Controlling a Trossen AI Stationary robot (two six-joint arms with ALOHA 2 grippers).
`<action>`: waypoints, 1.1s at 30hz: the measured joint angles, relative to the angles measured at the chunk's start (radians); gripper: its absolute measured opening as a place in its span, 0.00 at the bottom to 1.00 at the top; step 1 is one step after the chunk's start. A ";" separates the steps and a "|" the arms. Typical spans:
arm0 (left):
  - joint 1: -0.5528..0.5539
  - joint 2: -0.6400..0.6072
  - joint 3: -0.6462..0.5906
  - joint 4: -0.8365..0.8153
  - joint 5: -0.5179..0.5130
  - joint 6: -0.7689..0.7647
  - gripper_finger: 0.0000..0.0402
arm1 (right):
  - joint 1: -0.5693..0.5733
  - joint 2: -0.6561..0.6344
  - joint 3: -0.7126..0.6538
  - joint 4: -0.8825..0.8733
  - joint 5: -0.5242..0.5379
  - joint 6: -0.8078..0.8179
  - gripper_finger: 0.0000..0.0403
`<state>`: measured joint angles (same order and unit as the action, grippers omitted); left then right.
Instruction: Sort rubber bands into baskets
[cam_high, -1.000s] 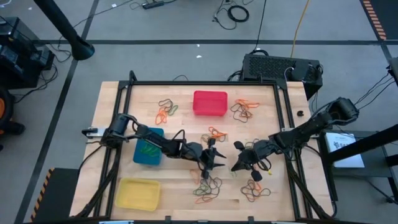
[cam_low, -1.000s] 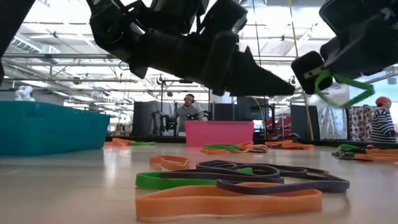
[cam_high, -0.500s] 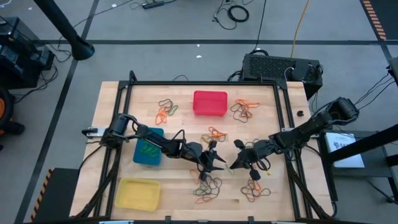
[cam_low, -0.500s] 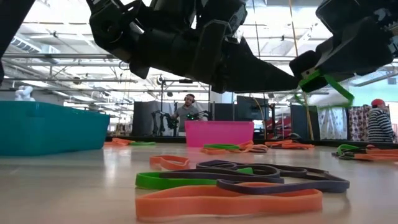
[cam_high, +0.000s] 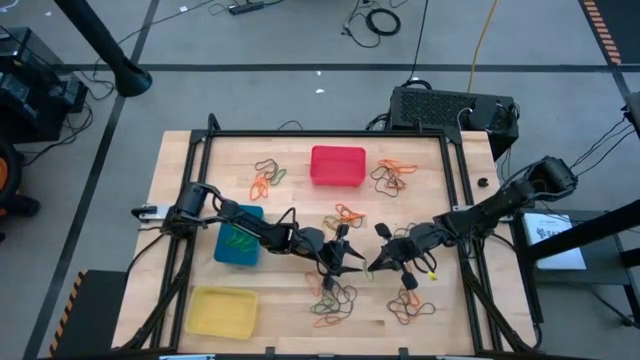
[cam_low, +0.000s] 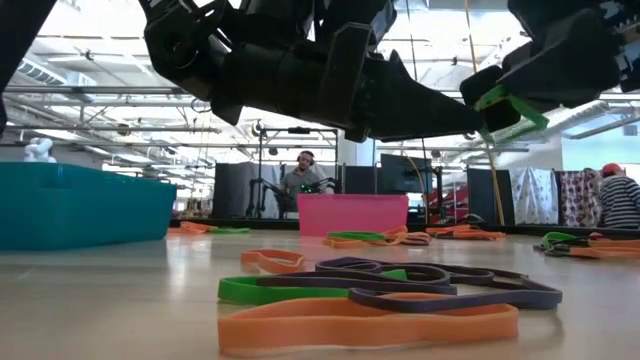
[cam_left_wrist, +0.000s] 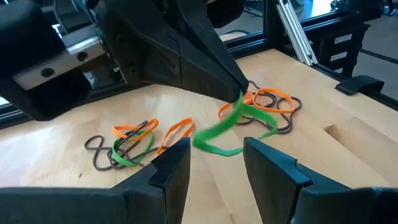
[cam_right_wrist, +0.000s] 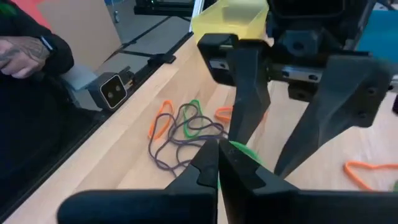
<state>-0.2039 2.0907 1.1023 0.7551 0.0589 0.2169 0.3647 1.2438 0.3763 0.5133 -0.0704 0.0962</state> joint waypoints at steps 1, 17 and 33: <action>0.000 0.000 0.000 0.000 0.000 0.000 0.39 | -0.004 0.000 0.000 0.000 0.000 -0.003 0.00; 0.001 0.000 0.000 0.023 0.011 0.024 0.36 | -0.031 0.000 0.000 0.000 -0.004 -0.003 0.00; 0.001 -0.008 0.000 -0.037 0.008 0.027 0.02 | -0.030 0.000 0.000 -0.002 0.005 0.030 0.11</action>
<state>-0.2031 2.0825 1.1019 0.7180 0.0665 0.2436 0.3344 1.2438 0.3763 0.5117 -0.0658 0.1262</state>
